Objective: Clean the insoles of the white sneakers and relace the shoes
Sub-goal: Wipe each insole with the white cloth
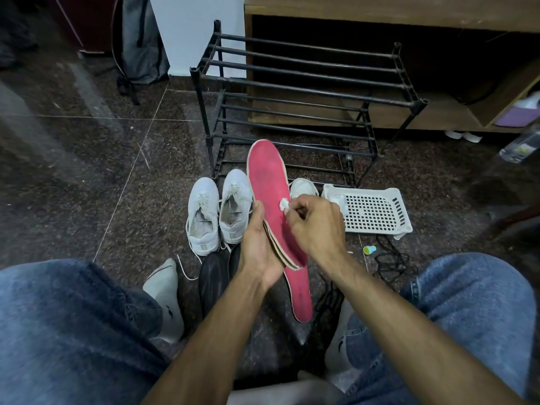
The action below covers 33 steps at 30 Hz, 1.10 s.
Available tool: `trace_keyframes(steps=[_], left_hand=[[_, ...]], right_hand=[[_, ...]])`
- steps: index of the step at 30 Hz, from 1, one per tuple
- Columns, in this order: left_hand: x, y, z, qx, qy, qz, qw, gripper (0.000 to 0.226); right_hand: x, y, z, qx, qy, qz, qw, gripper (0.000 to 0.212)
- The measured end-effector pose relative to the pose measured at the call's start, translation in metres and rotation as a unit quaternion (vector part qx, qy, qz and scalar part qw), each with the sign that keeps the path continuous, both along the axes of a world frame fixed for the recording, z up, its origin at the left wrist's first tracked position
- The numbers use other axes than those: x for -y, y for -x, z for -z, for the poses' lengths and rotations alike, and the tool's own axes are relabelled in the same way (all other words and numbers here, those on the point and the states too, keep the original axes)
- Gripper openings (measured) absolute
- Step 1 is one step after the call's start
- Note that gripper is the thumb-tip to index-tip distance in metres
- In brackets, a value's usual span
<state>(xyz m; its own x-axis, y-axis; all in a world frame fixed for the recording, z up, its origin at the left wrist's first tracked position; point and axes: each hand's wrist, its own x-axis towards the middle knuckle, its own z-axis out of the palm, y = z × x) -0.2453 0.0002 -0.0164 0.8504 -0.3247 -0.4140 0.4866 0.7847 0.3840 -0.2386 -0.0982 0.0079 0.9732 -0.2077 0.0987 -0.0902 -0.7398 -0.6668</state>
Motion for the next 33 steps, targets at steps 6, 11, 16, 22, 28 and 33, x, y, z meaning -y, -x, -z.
trace_keyframes(steps=[6, 11, 16, 22, 28, 33], left_hand=[[-0.009, -0.005, 0.005, -0.023, -0.026, -0.014, 0.999, 0.059], [0.012, 0.010, 0.007, -0.020, -0.017, 0.012, 1.000, 0.054], [0.013, 0.011, 0.014, -0.010, -0.054, 0.017, 0.998, 0.050], [-0.003, -0.004, 0.008, -0.010, -0.109, 0.067, 0.992, 0.028], [0.006, 0.000, 0.007, -0.032, -0.112, 0.077, 0.990, 0.058], [0.007, 0.011, 0.015, -0.019, -0.117, 0.087, 0.989, 0.054]], right_hand=[[-0.001, 0.036, 0.012, -0.080, -0.010, -0.060, 0.995, 0.014], [0.004, 0.008, -0.001, -0.017, 0.036, 0.013, 0.999, 0.009], [0.009, -0.018, -0.004, -0.068, -0.006, 0.019, 0.997, 0.009], [0.012, 0.020, 0.009, -0.124, -0.041, -0.073, 0.989, 0.007], [0.009, 0.022, 0.007, -0.052, 0.128, -0.098, 0.986, 0.016], [0.015, -0.013, 0.000, -0.034, 0.157, -0.043, 0.986, 0.017]])
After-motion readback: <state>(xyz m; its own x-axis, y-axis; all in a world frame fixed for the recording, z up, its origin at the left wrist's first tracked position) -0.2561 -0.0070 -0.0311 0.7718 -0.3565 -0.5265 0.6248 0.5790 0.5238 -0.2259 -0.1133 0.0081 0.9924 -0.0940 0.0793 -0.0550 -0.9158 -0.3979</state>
